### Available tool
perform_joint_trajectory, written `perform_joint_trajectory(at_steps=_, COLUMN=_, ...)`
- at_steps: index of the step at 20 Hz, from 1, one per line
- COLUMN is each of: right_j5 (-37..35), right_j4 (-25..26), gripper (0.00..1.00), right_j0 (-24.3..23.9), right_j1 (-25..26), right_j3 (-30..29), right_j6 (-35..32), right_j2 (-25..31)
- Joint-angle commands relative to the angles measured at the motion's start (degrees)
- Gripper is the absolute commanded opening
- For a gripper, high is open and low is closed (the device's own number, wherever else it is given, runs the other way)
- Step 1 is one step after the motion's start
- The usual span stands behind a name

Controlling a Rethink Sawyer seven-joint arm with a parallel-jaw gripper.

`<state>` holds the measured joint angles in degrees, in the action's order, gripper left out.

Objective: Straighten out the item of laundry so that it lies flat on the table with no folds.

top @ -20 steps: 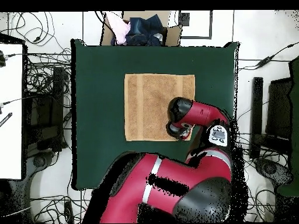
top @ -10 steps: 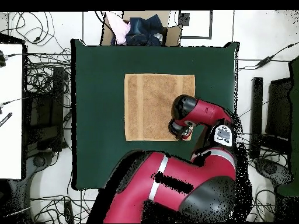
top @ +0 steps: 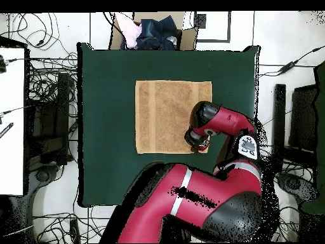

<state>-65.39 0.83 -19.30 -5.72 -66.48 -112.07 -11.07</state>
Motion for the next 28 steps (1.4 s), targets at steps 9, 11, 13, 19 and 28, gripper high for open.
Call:
perform_joint_trajectory(at_steps=9, right_j5=26.07, right_j4=7.71, gripper=0.0, right_j0=-4.22, right_j1=33.92, right_j3=18.61, right_j6=-5.12, right_j2=2.56)
perform_joint_trajectory(at_steps=11, right_j5=23.12, right_j4=7.44, gripper=0.0, right_j0=-4.56, right_j1=34.55, right_j3=19.64, right_j6=-4.6, right_j2=2.69)
perform_joint_trajectory(at_steps=13, right_j5=20.98, right_j4=7.35, gripper=0.0, right_j0=-5.07, right_j1=35.37, right_j3=20.62, right_j6=-3.78, right_j2=2.93)
perform_joint_trajectory(at_steps=19, right_j5=11.27, right_j4=8.86, gripper=0.0, right_j0=-4.8, right_j1=37.77, right_j3=24.61, right_j6=-1.28, right_j2=2.33)
perform_joint_trajectory(at_steps=28, right_j5=-3.28, right_j4=10.36, gripper=0.0, right_j0=-6.18, right_j1=42.31, right_j3=31.31, right_j6=0.57, right_j2=2.37)
